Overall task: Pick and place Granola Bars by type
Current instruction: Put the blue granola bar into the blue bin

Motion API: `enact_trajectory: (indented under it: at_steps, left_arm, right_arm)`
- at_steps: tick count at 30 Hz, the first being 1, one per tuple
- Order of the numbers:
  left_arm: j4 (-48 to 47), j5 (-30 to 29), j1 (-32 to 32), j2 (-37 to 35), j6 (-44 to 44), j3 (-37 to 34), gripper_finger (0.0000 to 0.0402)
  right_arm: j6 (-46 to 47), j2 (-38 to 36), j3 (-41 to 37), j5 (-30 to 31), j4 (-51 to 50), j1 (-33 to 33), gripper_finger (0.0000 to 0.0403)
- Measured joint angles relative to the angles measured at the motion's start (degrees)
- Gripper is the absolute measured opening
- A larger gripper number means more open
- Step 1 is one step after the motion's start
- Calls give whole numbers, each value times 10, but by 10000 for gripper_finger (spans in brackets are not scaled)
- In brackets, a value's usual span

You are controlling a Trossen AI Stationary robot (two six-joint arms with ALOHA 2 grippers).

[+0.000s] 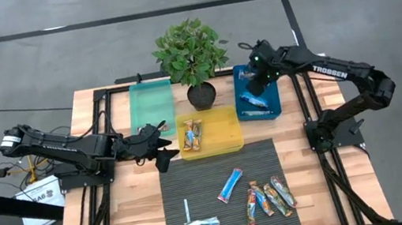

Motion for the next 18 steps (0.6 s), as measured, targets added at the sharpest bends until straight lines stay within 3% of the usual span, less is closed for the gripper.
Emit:
enact_trajectory:
  at_steps: [18]
  left_arm:
    - [0,0,0,0,0,0,265]
  right_arm:
    - [-15,0,-161,1,154,-48,63]
